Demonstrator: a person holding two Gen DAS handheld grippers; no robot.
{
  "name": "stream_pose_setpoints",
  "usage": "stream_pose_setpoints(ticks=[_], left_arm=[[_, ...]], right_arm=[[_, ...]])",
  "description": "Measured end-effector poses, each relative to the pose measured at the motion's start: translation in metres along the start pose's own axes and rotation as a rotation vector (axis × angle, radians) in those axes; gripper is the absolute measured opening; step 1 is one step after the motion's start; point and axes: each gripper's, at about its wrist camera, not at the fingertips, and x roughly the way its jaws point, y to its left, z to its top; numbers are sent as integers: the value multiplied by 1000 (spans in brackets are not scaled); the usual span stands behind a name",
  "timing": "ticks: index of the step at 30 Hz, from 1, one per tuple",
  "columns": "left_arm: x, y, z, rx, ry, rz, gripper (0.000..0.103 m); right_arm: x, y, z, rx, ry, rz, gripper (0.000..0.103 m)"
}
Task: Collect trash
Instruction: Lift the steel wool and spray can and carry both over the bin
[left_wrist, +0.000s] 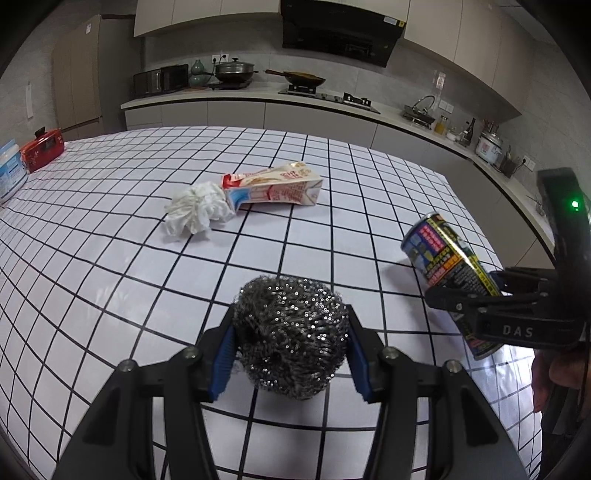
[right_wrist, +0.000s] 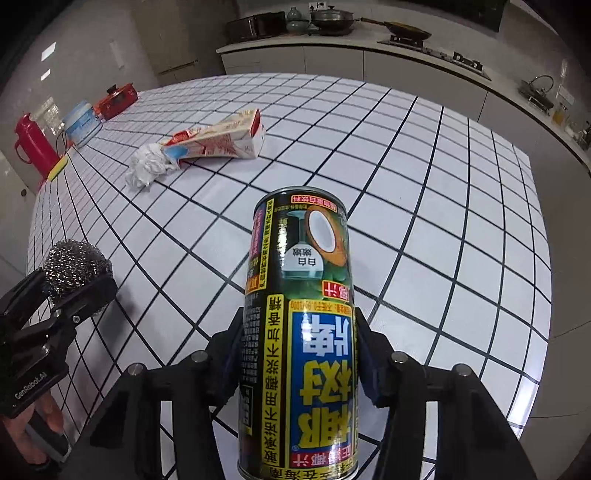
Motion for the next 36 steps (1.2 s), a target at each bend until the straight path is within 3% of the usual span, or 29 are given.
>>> stream_pose_setpoints(ticks=[14, 26, 36], left_arm=[[-29, -95, -19, 75, -28, -84, 54], [-59, -184, -59, 124, -27, -149, 54], [-70, -269, -89, 204, -11, -242, 54]], right_arm=[[-95, -50, -62, 65, -97, -42, 55], [-171, -126, -160, 186, -135, -134, 55], [-204, -202, -252, 332, -101, -224, 55]])
